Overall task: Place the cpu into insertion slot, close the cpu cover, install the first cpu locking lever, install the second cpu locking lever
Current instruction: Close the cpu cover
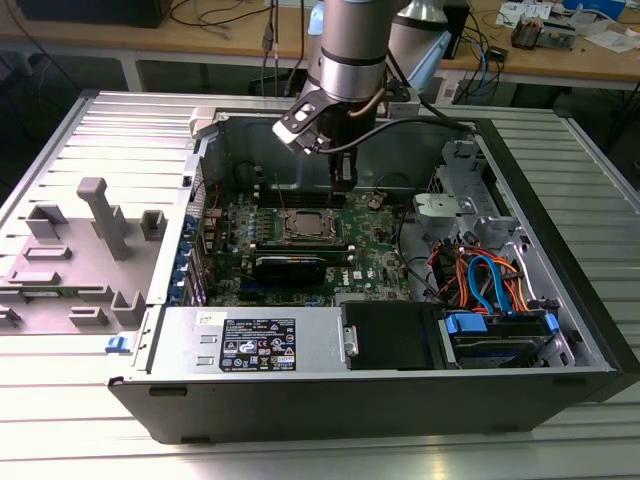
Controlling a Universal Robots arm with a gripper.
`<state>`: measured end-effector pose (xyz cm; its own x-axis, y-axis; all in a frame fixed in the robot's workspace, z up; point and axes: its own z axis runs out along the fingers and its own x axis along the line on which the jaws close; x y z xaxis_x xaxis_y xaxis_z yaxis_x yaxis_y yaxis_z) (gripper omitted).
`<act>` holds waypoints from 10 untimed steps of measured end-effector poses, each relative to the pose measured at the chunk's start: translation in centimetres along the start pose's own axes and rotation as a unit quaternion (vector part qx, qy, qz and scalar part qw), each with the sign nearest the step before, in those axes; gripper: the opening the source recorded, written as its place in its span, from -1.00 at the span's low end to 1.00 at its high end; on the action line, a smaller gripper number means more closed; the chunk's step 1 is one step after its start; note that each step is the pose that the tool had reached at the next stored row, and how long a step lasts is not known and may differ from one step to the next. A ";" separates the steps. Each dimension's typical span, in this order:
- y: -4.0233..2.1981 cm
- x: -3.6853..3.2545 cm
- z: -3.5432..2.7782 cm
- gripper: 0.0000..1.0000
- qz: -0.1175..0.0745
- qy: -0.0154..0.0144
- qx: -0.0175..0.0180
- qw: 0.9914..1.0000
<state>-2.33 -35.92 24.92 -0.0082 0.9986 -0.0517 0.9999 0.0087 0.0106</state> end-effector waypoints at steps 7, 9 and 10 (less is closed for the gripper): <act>-0.93 0.01 0.05 -0.79 0.000 0.000 0.000 1.000; -0.98 0.01 0.06 -0.79 0.000 0.000 0.000 1.000; -0.99 0.01 0.06 -0.79 0.000 0.000 0.000 1.000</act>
<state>-3.32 -35.92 24.85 -0.0082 0.9986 -0.0518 0.9999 0.0088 0.0107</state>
